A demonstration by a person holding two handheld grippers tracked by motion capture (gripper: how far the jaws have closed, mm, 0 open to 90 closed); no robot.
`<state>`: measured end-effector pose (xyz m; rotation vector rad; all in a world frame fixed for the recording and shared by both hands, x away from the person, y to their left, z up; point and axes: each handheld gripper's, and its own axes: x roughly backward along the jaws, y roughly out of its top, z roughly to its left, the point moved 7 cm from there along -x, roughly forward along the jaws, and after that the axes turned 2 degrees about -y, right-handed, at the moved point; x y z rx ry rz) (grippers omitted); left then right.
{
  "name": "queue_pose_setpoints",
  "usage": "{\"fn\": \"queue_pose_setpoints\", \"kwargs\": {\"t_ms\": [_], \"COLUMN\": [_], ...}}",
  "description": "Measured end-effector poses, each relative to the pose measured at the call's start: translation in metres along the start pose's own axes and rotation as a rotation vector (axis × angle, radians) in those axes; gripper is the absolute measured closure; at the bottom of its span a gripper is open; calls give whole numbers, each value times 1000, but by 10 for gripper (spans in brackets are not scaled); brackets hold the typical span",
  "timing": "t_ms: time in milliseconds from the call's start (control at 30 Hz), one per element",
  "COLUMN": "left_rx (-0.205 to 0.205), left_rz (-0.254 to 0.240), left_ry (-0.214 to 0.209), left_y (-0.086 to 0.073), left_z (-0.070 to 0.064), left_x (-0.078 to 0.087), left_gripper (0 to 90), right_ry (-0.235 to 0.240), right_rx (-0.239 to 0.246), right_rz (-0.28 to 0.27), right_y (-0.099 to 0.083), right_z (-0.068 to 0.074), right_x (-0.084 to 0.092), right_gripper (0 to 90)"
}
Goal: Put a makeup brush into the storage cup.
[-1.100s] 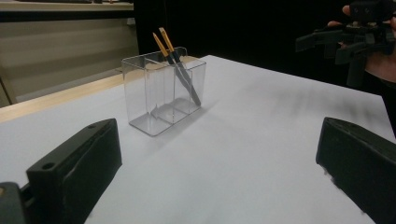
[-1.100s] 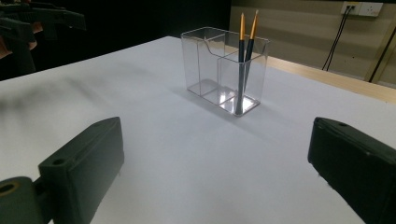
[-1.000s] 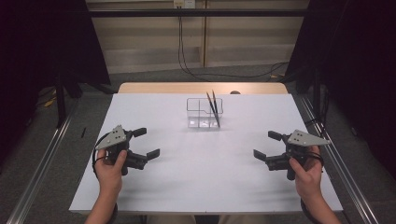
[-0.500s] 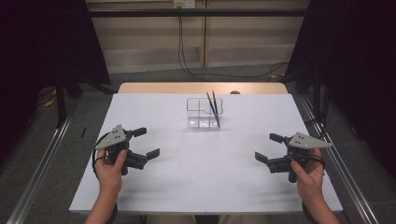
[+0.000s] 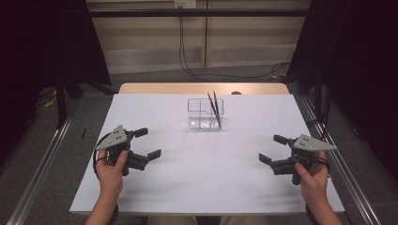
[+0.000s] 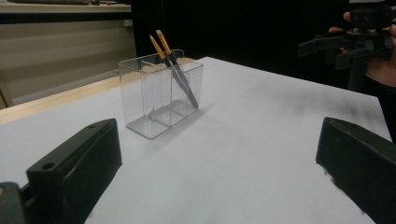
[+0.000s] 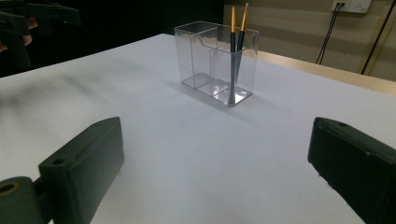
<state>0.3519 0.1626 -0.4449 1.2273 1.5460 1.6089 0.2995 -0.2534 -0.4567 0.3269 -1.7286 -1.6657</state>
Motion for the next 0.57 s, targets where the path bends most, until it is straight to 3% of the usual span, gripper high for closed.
{"fn": "queue_pose_setpoints", "kwargs": {"t_ms": [567], "left_rx": [0], "left_rz": [-3], "left_ry": [-1], "left_y": [1], "left_z": [1], "left_x": [0], "left_gripper": [1], "right_ry": [-8], "right_rx": [12], "right_rz": [13], "right_y": [-6], "right_z": [0], "right_x": [6], "right_gripper": [33]}}
